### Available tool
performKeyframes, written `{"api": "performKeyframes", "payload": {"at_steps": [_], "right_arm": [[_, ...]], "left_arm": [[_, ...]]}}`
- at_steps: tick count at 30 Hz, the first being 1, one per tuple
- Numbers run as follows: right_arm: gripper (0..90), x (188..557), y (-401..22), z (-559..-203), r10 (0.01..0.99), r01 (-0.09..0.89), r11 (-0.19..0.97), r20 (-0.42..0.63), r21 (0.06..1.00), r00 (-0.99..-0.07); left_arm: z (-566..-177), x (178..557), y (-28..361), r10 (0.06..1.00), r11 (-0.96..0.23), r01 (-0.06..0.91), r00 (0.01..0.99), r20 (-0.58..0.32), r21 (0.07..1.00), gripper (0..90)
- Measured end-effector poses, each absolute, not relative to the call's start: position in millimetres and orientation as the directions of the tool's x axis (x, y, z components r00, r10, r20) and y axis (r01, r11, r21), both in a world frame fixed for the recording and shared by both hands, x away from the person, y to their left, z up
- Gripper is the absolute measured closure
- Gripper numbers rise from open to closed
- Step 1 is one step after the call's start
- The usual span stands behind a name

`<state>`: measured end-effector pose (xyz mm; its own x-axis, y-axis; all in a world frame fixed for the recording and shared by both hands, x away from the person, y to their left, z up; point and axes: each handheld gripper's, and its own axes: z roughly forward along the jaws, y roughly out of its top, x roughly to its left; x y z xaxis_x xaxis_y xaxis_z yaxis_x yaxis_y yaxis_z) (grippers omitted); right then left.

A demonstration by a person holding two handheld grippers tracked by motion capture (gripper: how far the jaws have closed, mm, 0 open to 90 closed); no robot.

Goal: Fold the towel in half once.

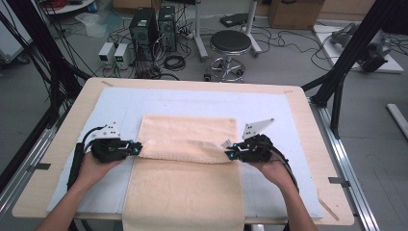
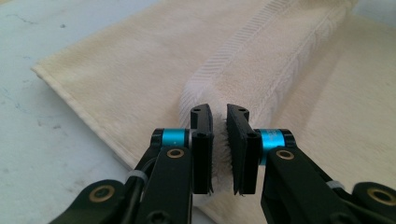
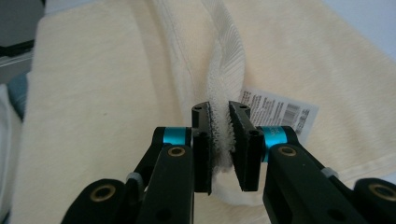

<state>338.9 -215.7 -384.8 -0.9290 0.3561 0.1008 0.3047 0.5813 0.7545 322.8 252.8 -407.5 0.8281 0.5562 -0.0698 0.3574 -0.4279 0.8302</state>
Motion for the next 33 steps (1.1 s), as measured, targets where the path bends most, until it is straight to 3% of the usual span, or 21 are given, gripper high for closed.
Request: {"api": "performKeyframes", "payload": {"at_steps": [4, 12, 15, 20, 26, 28, 33], "right_arm": [[73.0, 322.4, -221.6, -399.0, 0.336, 0.312, 0.586, 0.126, 0.748, -0.933], [57.7, 313.9, -229.0, -403.5, 0.364, 0.325, 0.536, 0.135, 0.779, -0.922], [53.2, 315.0, -226.4, -404.4, 0.363, 0.325, 0.533, 0.136, 0.781, -0.922], [47.7, 316.2, -217.8, -414.9, 0.325, 0.340, 0.586, 0.171, 0.735, -0.930], [48.9, 306.6, -212.2, -424.1, 0.245, 0.319, 0.621, 0.209, 0.716, -0.947], [48.0, 303.6, -211.9, -425.5, 0.234, 0.308, 0.627, 0.204, 0.716, -0.951], [47.0, 293.9, -213.3, -430.6, 0.227, 0.281, 0.641, 0.173, 0.715, -0.958]], "left_arm": [[-412.3, 307.3, 253.6, 0.530, -0.445, 0.343, 0.845, -0.066, 0.827, 77.5], [-411.9, 290.6, 251.8, 0.477, -0.483, 0.315, 0.877, -0.056, 0.817, 51.6], [-415.7, 293.4, 249.4, 0.475, -0.504, 0.326, 0.878, -0.059, 0.800, 47.5], [-425.5, 302.3, 244.4, 0.491, -0.518, 0.361, 0.868, -0.076, 0.776, 45.4], [-428.3, 297.0, 239.0, 0.463, -0.568, 0.329, 0.886, -0.038, 0.755, 69.2], [-426.8, 294.3, 240.3, 0.452, -0.568, 0.322, 0.891, -0.040, 0.757, 69.7], [-430.1, 288.5, 245.9, 0.478, -0.556, 0.331, 0.878, -0.033, 0.762, 48.2]]}}
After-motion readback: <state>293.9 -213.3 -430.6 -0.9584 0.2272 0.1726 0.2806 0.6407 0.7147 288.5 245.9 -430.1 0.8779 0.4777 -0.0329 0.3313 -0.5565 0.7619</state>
